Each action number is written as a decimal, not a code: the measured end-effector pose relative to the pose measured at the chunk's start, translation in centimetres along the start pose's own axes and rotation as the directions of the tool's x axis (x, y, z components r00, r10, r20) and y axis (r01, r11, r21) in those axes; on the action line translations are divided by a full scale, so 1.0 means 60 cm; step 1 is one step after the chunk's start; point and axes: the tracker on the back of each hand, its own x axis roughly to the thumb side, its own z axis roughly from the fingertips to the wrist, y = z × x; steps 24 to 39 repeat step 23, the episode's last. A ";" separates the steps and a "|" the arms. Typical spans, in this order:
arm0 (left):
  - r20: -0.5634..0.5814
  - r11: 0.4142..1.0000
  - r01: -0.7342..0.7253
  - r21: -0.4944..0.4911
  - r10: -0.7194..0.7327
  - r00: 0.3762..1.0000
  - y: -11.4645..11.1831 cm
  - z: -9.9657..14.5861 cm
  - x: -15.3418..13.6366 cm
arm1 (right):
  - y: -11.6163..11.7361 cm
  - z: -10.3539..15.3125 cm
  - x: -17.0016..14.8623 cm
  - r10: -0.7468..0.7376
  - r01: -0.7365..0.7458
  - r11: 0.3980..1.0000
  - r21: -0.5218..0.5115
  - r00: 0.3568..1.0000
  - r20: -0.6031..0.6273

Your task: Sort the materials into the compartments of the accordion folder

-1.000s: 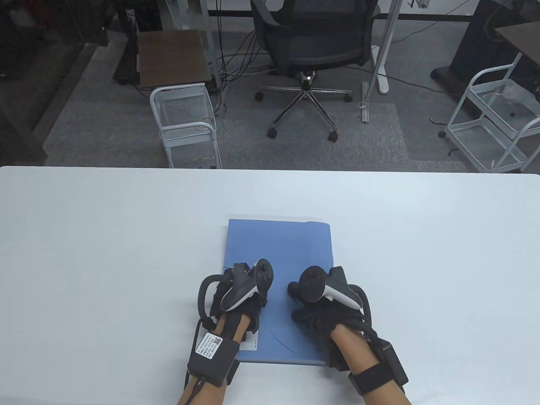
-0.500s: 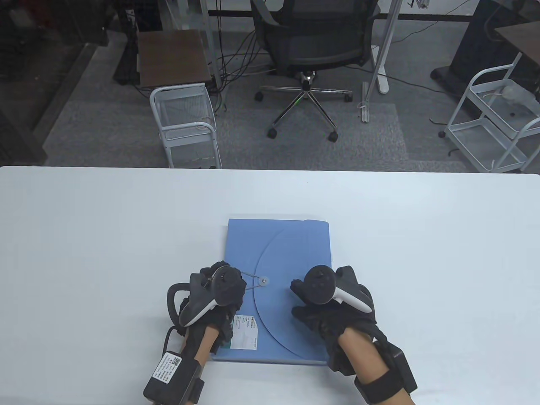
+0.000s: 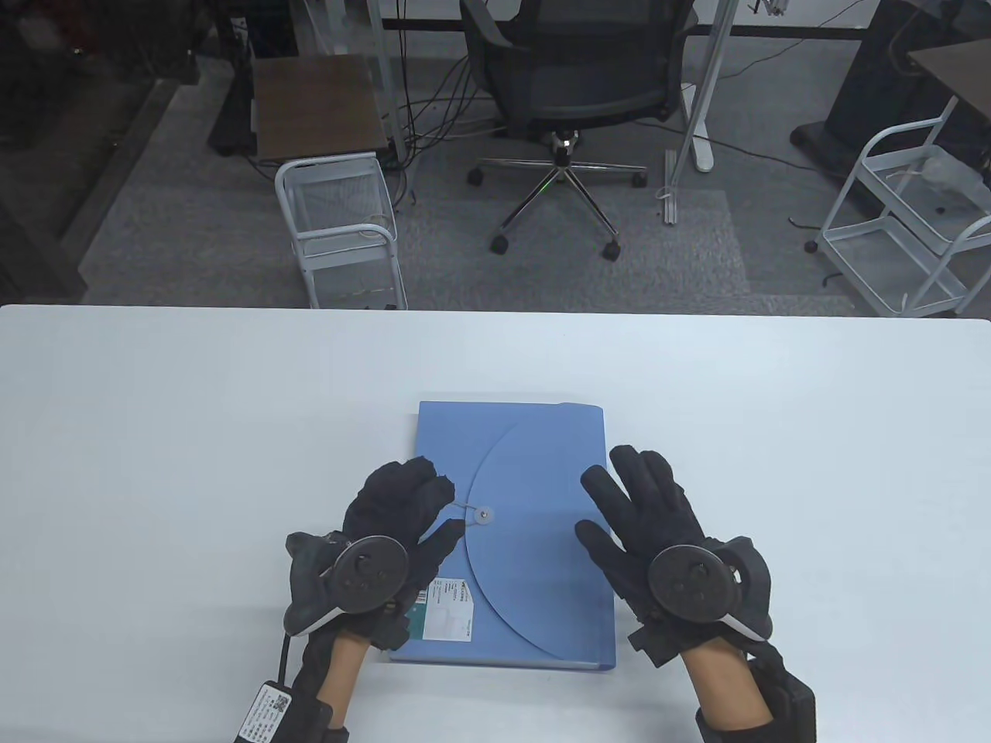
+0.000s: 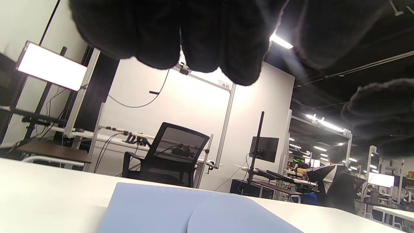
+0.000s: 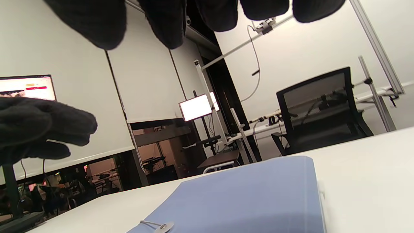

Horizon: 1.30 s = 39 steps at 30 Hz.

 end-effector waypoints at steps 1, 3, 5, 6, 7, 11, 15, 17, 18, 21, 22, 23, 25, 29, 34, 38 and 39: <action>0.024 1.000 0.013 -0.014 -0.013 1.000 -0.001 0.001 0.002 | 0.003 0.000 0.005 0.020 -0.020 1.000 0.001 1.000 0.019; 0.047 0.999 0.039 -0.033 -0.038 0.998 -0.003 0.002 0.005 | 0.014 0.002 0.015 0.063 -0.064 0.998 0.027 0.997 0.048; 0.074 0.994 0.083 -0.070 -0.078 0.994 -0.005 0.002 0.008 | 0.023 0.003 0.022 0.103 -0.107 0.993 0.053 0.992 0.070; 0.089 0.989 0.111 -0.102 -0.102 0.991 -0.008 0.003 0.010 | 0.027 0.004 0.025 0.133 -0.139 0.988 0.069 0.988 0.078; 0.099 0.982 0.141 -0.124 -0.129 0.987 -0.010 0.003 0.012 | 0.030 0.005 0.029 0.153 -0.161 0.983 0.089 0.984 0.086; 0.121 0.972 0.119 -0.201 -0.096 0.988 -0.015 0.003 0.010 | 0.035 0.006 0.038 0.183 -0.193 0.974 0.116 0.978 0.098; 0.116 0.976 0.085 -0.201 -0.062 0.991 -0.012 0.003 0.007 | 0.034 0.005 0.041 0.194 -0.205 0.971 0.123 0.976 0.094; 0.109 0.975 0.086 -0.205 -0.065 0.992 -0.011 0.003 0.007 | 0.035 0.005 0.041 0.191 -0.202 0.971 0.129 0.977 0.090; 0.111 0.977 0.083 -0.196 -0.062 0.992 -0.011 0.003 0.006 | 0.034 0.005 0.041 0.197 -0.207 0.970 0.131 0.977 0.088; 0.099 0.974 0.077 -0.212 -0.057 0.993 -0.013 0.003 0.005 | 0.034 0.004 0.042 0.195 -0.205 0.970 0.127 0.977 0.088; 0.103 0.976 0.077 -0.204 -0.056 0.993 -0.013 0.003 0.005 | 0.034 0.004 0.042 0.197 -0.207 0.970 0.128 0.977 0.086; 0.100 0.976 0.072 -0.207 -0.052 0.994 -0.013 0.002 0.005 | 0.034 0.004 0.043 0.202 -0.212 0.969 0.123 0.975 0.087; 0.100 0.976 0.072 -0.207 -0.052 0.994 -0.013 0.002 0.005 | 0.034 0.004 0.043 0.202 -0.212 0.969 0.123 0.975 0.087; 0.100 0.976 0.072 -0.207 -0.052 0.994 -0.013 0.002 0.005 | 0.034 0.004 0.043 0.202 -0.212 0.969 0.123 0.975 0.087; 0.100 0.976 0.072 -0.207 -0.052 0.994 -0.013 0.002 0.005 | 0.034 0.004 0.043 0.202 -0.212 0.969 0.123 0.975 0.087; 0.100 0.976 0.072 -0.207 -0.052 0.994 -0.013 0.002 0.005 | 0.034 0.004 0.043 0.202 -0.212 0.969 0.123 0.975 0.087; 0.100 0.976 0.072 -0.207 -0.052 0.994 -0.013 0.002 0.005 | 0.034 0.004 0.043 0.202 -0.212 0.969 0.123 0.975 0.087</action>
